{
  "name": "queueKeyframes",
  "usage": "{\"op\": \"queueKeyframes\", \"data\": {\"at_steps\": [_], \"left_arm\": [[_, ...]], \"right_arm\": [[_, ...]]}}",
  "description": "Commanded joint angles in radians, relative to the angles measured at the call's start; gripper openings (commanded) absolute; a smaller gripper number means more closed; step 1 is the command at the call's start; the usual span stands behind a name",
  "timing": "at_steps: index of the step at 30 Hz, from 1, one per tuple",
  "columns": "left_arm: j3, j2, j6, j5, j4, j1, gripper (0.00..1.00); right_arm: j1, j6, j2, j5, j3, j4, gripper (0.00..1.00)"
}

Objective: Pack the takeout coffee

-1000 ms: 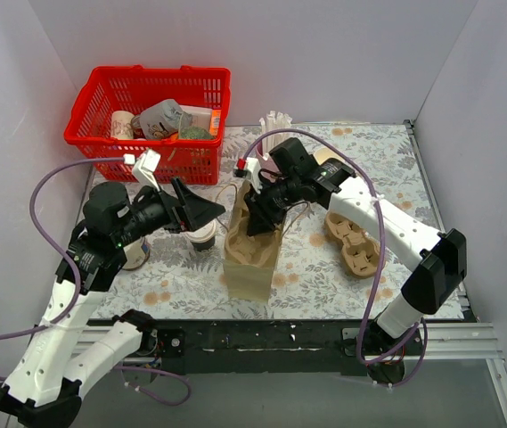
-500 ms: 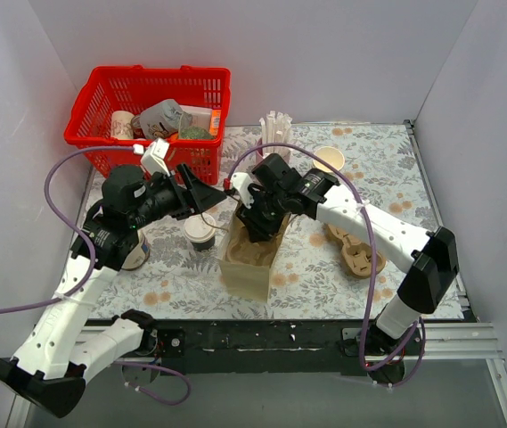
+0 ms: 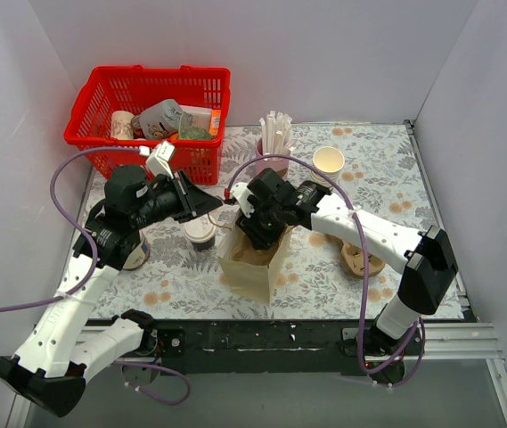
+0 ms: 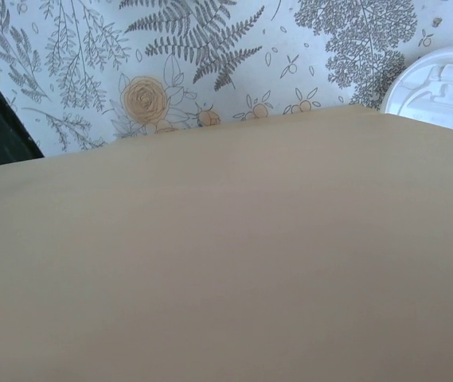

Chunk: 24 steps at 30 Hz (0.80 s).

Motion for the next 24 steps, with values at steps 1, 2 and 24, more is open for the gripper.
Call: {"op": "queueKeyframes", "data": {"at_steps": [1,2,24], "left_arm": [[-0.010,-0.006,-0.019,0.034,0.021,0.000,0.00],[-0.008,-0.006,-0.019,0.034,0.021,0.000,0.00],[-0.008,0.015,-0.007,0.041,-0.007,0.000,0.00]], "right_arm": [[0.013,0.049,-0.001,0.069,-0.051,0.019,0.46],[0.015,0.056,-0.005,0.075,-0.085,0.047,0.47],[0.034,0.158,-0.117,0.091,0.094,-0.007,0.96]]}}
